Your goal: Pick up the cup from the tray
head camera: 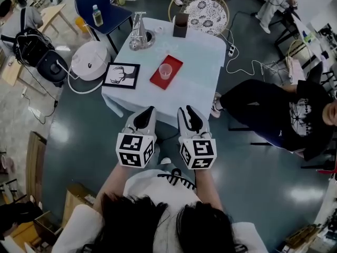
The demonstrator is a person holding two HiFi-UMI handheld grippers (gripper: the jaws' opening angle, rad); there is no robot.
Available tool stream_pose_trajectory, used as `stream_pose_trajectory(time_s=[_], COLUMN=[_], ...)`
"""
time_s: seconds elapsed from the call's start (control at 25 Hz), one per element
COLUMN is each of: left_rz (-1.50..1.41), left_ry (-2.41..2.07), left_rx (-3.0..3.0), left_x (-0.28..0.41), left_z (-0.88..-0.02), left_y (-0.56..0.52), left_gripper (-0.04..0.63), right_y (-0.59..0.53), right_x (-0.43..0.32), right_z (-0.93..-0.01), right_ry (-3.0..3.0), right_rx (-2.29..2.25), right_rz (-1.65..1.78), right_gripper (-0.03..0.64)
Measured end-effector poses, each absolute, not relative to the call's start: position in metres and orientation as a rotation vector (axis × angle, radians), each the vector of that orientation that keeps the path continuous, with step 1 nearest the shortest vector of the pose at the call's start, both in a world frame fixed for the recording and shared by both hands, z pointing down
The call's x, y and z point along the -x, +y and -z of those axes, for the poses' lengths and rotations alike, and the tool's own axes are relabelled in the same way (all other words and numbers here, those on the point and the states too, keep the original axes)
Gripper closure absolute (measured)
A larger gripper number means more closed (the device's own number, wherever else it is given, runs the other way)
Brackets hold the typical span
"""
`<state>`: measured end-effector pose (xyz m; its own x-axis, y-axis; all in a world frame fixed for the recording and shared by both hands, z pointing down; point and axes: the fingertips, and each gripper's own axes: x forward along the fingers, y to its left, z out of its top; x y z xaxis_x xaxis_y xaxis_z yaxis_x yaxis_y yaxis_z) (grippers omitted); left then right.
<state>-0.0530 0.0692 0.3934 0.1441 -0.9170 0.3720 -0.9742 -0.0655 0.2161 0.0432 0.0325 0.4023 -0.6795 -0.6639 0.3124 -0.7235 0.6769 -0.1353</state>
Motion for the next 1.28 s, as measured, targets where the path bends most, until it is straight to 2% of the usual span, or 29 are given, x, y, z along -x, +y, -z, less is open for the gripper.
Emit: stream_pose_trajectory(time_s=[0.28,0.76,1.28], left_rz=[-0.194,-0.217,-0.270], left_ry=[-1.782,-1.721,-1.613], left_rx=[-2.011,-2.005,-2.068], left_x=[0.068,0.100,0.126], left_z=[-0.405,-0.418,-0.431], left_y=[0.040,0.005,-0.041], left_gripper=[0.595,0.595,0.595], right_y=[0.010,-0.021,-0.052], right_x=[-0.024,0.002,0.033], right_z=[-0.411,-0.416,-0.428], right_ry=[-2.628,-2.600,-2.568], right_rx=[-1.082,-1.088,-1.134], right_rz=[-0.360,-0.366,-0.364], right_gripper=[0.483,0.357,0.267])
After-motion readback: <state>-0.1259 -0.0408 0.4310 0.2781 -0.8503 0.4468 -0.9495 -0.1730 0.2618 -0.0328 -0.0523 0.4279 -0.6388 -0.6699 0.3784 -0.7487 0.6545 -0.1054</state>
